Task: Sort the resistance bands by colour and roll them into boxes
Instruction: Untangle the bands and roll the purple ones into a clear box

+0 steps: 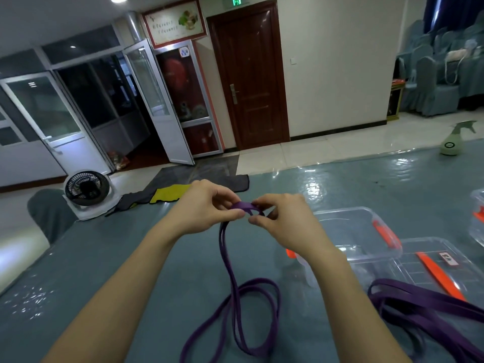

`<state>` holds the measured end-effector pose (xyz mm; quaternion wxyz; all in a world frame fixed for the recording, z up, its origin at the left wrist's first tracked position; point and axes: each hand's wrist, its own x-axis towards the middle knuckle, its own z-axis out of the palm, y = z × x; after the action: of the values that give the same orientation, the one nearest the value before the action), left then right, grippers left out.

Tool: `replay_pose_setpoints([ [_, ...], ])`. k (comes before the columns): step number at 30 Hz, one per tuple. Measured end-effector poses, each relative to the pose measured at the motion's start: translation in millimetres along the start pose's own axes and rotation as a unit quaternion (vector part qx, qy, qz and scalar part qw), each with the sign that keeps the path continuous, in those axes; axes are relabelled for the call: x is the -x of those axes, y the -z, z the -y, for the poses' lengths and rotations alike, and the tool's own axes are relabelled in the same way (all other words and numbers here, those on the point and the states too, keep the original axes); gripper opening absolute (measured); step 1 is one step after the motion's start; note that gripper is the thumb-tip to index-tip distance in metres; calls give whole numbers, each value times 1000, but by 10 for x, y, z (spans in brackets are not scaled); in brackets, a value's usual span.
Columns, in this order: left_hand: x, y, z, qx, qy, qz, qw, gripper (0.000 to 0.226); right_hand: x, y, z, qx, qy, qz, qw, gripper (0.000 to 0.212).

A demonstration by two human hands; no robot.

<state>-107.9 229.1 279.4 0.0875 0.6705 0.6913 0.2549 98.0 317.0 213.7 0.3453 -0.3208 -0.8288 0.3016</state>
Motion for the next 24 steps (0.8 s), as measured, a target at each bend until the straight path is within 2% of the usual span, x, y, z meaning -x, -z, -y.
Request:
replay_pose_setpoints([
  [2, -54, 41, 9, -21, -4, 47, 999, 19, -41, 51, -38, 32, 1, 36, 999, 37],
  [5, -124, 58, -23, -48, -21, 111, 993, 20, -78, 104, -92, 66, 3, 51, 997, 39],
  [7, -160, 55, -66, -62, -39, 134, 988, 21, -45, 98, -141, 18, -18, 96, 995, 46],
  [10, -193, 49, -127, -63, -65, 154, 984, 22, 29, 74, -227, -77, -39, 138, 987, 42],
  [15, -190, 33, -137, 7, -79, 146, 986, 25, 121, 112, -281, -228, -29, 103, 968, 22],
  [19, -165, 7, -107, 100, -74, 104, 987, 33, 155, 95, -248, -399, -37, 52, 915, 25],
  [24, -109, -149, -64, 206, -65, 54, 975, 39, 136, 23, -267, -489, -52, 2, 871, 28],
])
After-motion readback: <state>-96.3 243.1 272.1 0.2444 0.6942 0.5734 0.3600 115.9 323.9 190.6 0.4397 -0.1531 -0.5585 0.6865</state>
